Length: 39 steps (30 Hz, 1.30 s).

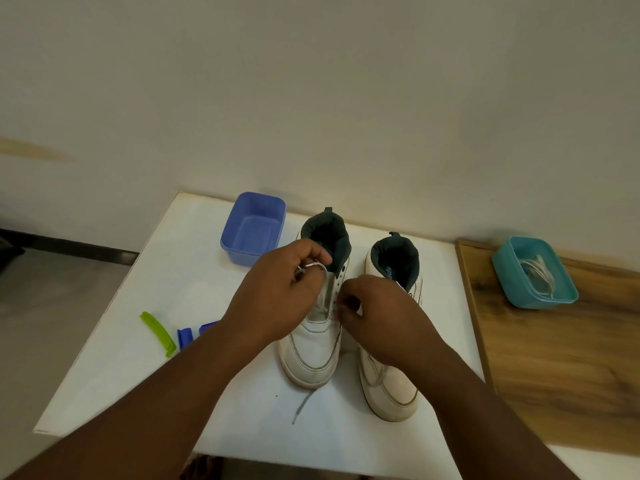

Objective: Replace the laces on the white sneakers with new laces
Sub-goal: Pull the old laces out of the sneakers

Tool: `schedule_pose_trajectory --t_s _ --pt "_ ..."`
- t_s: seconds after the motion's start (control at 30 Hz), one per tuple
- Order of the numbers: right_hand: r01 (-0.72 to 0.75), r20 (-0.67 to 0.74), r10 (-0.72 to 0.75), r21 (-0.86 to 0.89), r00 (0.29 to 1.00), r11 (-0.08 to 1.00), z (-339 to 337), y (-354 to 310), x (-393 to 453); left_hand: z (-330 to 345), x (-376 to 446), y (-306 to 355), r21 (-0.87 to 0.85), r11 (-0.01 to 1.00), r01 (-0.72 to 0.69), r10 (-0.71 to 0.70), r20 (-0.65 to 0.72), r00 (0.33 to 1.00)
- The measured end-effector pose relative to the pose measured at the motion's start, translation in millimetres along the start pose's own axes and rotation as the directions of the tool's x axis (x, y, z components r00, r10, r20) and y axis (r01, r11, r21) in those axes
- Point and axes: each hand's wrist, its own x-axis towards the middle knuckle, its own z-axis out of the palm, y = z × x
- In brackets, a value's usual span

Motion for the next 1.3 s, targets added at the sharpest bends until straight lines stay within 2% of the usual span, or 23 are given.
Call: schedule_pose_trajectory --t_s 0.07,0.13,0.23,0.33,0.4,0.47,0.5,0.57,0.63,0.7,0.77,0.83,0.9,0.93,1.0,1.07,1.17,1.23,1.3 --pt "-0.025 -0.154 0.048 0.145 0.987 0.989 -8.2 -2.1 0.3 -0.6 -0.6 1.4 -0.004 1.0 -0.01 0.009 -0.018 1.0" --pt "-0.034 -0.328 0.138 0.305 0.934 0.952 -16.3 -7.0 0.9 -0.8 0.3 -0.6 0.071 0.997 -0.024 0.029 -0.071 0.997" --pt "0.169 -0.591 0.196 0.505 0.782 0.847 -30.1 -19.0 -2.0 -2.5 3.1 -4.8 0.18 0.983 -0.045 0.069 -0.127 0.99" --pt "0.41 -0.745 0.156 0.514 0.649 0.754 -39.0 -29.5 -5.4 0.4 2.7 -4.1 0.192 0.966 -0.173 0.159 0.087 0.983" --pt "0.494 -0.81 0.132 0.468 0.572 0.733 -40.4 -35.1 -7.0 6.1 -0.8 -3.9 0.183 0.956 -0.228 0.189 0.212 0.959" --pt "0.541 -0.843 0.145 0.454 0.518 0.707 -40.4 -37.2 -8.5 9.3 -2.9 -5.2 0.172 0.96 -0.222 0.177 0.242 0.954" --pt "0.546 -0.847 0.157 0.457 0.508 0.702 -40.7 -36.2 -9.3 8.2 -3.3 -3.0 0.12 0.969 -0.214 0.185 0.215 0.959" --pt "0.485 -0.802 0.193 0.512 0.565 0.709 -40.5 -32.1 -8.8 1.7 -4.1 7.8 -0.083 0.972 -0.221 0.227 0.063 0.972" --pt "0.319 -0.673 0.231 0.588 0.703 0.743 -38.6 -26.9 -6.0 -8.6 -5.9 25.2 -0.246 0.925 -0.29 0.252 -0.172 0.952" --pt "0.111 -0.453 0.235 0.616 0.86 0.78 -30.5 -19.7 -3.1 -15.5 -7.2 37.1 -0.311 0.869 -0.384 0.271 -0.348 0.897" --pt "0.011 -0.225 0.138 0.556 0.965 0.831 -19.0 -12.8 -2.2 -17.8 -8.5 41.0 -0.294 0.84 -0.455 0.295 -0.457 0.839" --pt "0.05 -0.062 -0.028 0.403 0.998 0.914 -9.7 -9.9 -4.3 -16.4 -9.4 41.9 -0.246 0.843 -0.478 0.297 -0.529 0.795" --pt "0.107 0.038 -0.12 0.251 0.992 0.962 -2.8 -9.7 -6.0 -14.4 -11.6 45.0 -0.268 0.825 -0.497 0.273 -0.581 0.766" --pt "0.123 0.02 -0.129 0.194 0.991 0.973 -1.4 -9.3 -5.2 -14.5 -12.5 47.1 -0.301 0.801 -0.517 0.266 -0.596 0.758" --pt "0.134 -0.104 -0.118 0.171 0.988 0.976 -4.7 -10.3 -4.3 -16.4 -13.7 50.9 -0.318 0.756 -0.572 0.287 -0.624 0.727" --pt "0.142 -0.261 -0.058 0.319 0.964 0.937 -14.0 -12.2 -5.5 -17.5 -14.6 52.0 -0.315 0.733 -0.603 0.334 -0.606 0.722" --pt "0.208 -0.451 0.067 0.533 0.89 0.82 -31.7 -20.2 -10.5 -12.0 -14.5 45.8 -0.395 0.786 -0.476 0.311 -0.412 0.856" --pt "0.279 -0.538 0.099 0.576 0.837 0.768 -40.6 -30.3 -13.4 -3.9 -13.6 35.1 -0.379 0.862 -0.338 0.255 -0.253 0.933" --pt "0.352 -0.595 0.094 0.587 0.798 0.729 -48.3 -40.4 -16.6 2.0 -15.1 25.6 -0.336 0.91 -0.243 0.237 -0.06 0.97"
